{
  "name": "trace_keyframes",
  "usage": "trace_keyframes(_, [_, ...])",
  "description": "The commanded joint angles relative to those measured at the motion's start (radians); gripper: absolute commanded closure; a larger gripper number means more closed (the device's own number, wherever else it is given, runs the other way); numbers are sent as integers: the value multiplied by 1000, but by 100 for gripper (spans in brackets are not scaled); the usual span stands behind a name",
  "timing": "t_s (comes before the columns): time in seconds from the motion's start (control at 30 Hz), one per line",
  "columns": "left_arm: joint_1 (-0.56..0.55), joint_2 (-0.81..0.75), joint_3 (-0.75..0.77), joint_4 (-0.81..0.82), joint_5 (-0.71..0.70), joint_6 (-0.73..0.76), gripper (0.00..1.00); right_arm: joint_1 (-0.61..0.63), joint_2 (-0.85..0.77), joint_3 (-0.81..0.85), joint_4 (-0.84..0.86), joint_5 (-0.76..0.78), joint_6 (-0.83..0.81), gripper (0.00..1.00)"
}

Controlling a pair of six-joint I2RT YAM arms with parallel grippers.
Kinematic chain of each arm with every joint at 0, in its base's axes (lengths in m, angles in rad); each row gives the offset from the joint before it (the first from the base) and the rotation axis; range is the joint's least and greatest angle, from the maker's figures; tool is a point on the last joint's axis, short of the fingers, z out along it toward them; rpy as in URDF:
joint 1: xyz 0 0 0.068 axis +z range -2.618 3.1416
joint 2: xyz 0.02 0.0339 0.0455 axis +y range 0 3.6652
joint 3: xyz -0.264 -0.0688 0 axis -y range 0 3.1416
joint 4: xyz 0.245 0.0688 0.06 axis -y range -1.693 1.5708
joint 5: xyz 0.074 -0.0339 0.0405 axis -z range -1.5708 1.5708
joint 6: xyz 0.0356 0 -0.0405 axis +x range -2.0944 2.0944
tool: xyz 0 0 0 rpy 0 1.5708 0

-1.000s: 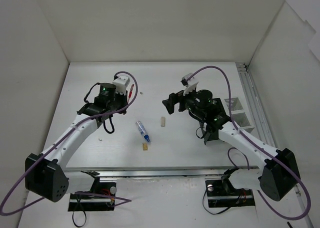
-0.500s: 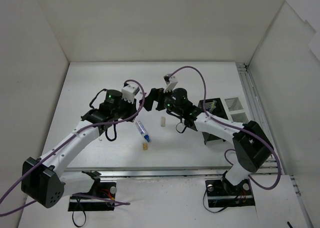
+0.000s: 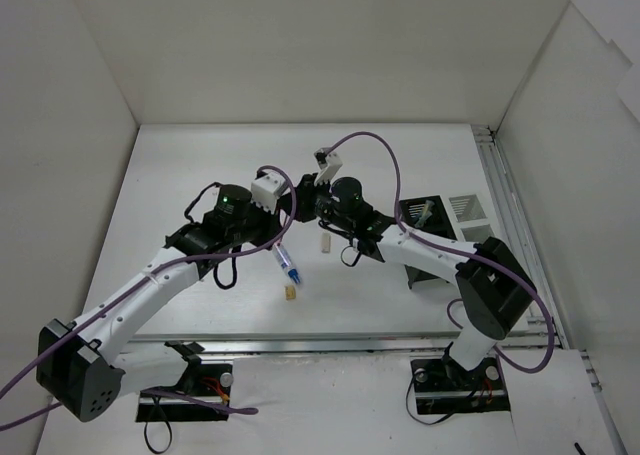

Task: Sort the stationery into containers
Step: Place the pen in the storage box.

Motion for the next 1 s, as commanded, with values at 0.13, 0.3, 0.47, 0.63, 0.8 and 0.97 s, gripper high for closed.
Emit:
trace_keyframes(0.13, [-16, -83, 14, 47, -11, 3, 93, 0, -89, 4, 92, 71, -84, 100])
trace_keyframes(0.3, [-25, -155, -13, 43, -14, -2, 0, -71, -293, -113, 89, 174, -193, 100])
trace_keyframes(0.47, [-25, -214, -27, 27, -61, -2, 0, -154, -539, -234, 54, 335, -306, 100])
trace_keyframes(0.63, [-3, -235, -24, 1, -138, -17, 0, -189, -748, -283, -188, 547, -412, 100])
trace_keyframes(0.8, [18, -212, -15, 3, -134, -16, 0, -212, -923, -315, -457, 795, -474, 100])
trace_keyframes(0.97, [47, -174, -4, 13, -85, -13, 0, -255, -1031, -412, -499, 887, -492, 100])
